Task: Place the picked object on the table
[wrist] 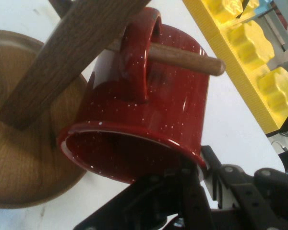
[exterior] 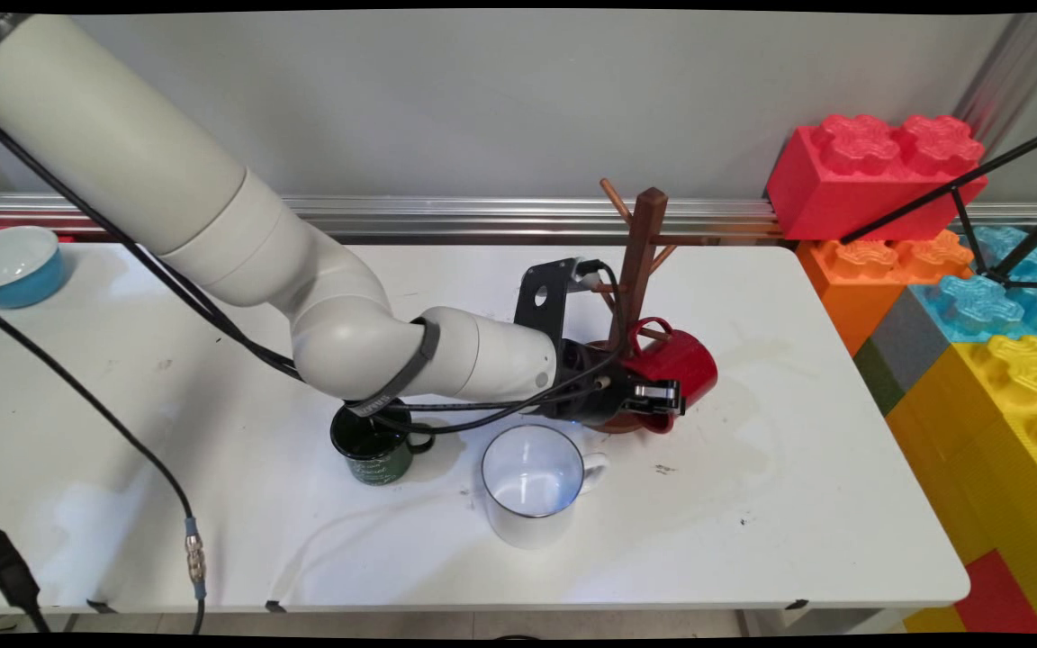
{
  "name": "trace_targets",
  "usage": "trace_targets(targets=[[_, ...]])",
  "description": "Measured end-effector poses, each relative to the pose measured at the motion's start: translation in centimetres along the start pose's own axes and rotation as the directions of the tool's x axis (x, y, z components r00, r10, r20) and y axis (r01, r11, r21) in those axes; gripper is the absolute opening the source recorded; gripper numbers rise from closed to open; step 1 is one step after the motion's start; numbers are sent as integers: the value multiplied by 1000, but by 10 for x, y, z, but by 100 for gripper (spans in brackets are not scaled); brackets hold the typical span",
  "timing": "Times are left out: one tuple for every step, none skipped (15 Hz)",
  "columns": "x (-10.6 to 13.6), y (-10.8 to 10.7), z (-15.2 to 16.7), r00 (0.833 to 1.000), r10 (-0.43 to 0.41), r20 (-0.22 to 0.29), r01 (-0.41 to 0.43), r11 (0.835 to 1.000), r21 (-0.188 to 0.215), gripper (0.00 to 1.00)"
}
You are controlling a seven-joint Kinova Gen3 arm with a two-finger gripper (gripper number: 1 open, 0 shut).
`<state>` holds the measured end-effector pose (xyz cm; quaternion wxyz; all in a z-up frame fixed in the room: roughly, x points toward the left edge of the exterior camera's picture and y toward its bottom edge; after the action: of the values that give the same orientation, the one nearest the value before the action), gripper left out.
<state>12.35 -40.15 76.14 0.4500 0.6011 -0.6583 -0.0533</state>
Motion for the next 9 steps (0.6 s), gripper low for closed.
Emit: trace_targets(targets=[[-1, 0, -2, 1000, -1, 1, 1, 1000, -1, 0], [-1, 1, -3, 1000, -2, 3, 2, 1000, -4, 0], [-1, 3, -4, 1000, -2, 3, 2, 1000, -8, 0], [-1, 4, -5, 1000, -3, 3, 3, 1000, -11, 0], [0, 6, -7, 1000, -3, 2, 3, 1000, -16, 0], [0, 8, -8, 1000, -3, 1, 3, 1000, -22, 0], [1, 9, -9, 1000, -2, 0, 2, 1000, -27, 0], [2, 12, -11, 1000, -2, -2, 2, 999, -33, 0], [2, 14, -12, 1000, -1, -2, 1, 999, -39, 0]])
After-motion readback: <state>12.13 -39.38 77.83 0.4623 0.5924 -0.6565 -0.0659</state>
